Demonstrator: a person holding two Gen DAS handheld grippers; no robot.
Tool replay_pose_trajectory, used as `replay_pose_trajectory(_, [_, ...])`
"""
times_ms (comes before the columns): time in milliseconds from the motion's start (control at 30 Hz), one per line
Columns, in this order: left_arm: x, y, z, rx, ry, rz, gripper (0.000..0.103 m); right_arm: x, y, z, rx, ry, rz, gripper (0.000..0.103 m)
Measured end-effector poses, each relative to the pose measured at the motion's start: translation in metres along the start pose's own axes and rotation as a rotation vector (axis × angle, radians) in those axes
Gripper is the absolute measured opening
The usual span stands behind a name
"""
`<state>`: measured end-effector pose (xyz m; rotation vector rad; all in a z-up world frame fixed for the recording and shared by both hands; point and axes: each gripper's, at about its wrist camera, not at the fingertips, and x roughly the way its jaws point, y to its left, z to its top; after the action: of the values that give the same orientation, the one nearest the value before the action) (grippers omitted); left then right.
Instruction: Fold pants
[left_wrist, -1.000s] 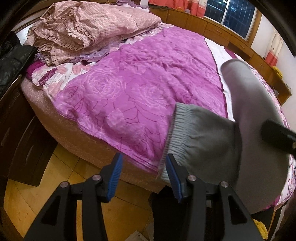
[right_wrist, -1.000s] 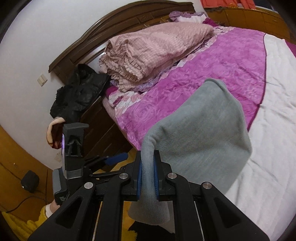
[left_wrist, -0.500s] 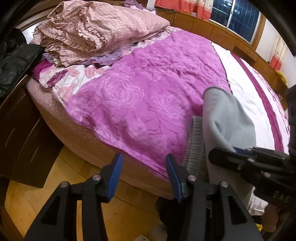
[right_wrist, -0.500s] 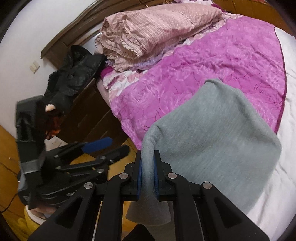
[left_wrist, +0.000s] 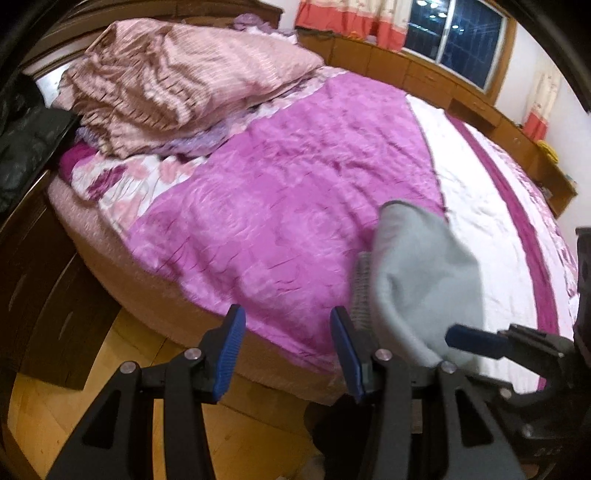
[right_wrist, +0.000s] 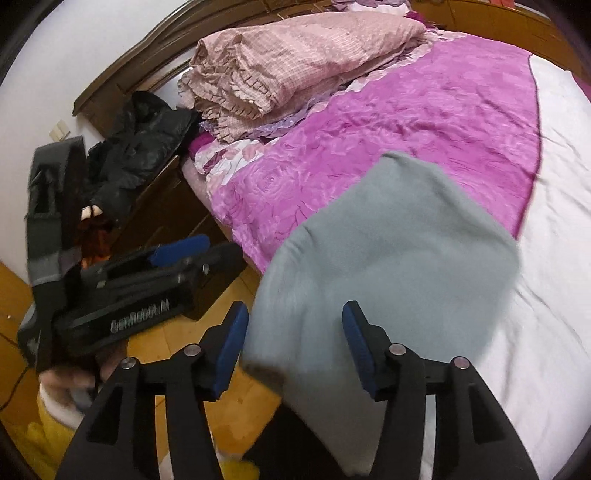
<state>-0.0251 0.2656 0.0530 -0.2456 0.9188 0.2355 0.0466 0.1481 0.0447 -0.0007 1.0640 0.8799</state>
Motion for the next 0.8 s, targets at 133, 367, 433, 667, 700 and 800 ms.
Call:
replay_pose_trajectory(133, [-0.006,-0.018,0.002,0.022,-0.009,-0.068,0.050,-0.032,-0.018,-0.017,0.014,-0.026,-0.047,0.052])
replay_pose_trajectory(367, [0.011,-0.046,0.006,0.078,0.033,-0.154,0.059,-0.047,-0.073,-0.035,0.188,-0.058,-0.106,0.055])
replay_pose_trajectory(433, [0.023,-0.051,0.008,0.095,0.061,-0.152,0.059,-0.042,-0.085,-0.037,0.237,-0.053,-0.100,0.055])
replay_pose_trajectory(667, [0.059,-0.046,0.009,0.108,0.149,-0.161,0.061,-0.018,-0.097,-0.034,0.300,-0.029,-0.035,0.055])
replay_pose_trajectory(700, [0.064,-0.043,0.009,0.094,0.158,-0.170,0.065,-0.012,-0.097,-0.032,0.300,-0.024,-0.029,0.055])
replay_pose_trajectory(800, [0.070,-0.038,0.009,0.077,0.144,-0.169,0.070,0.001,-0.095,-0.032,0.305,-0.012,-0.028,0.055])
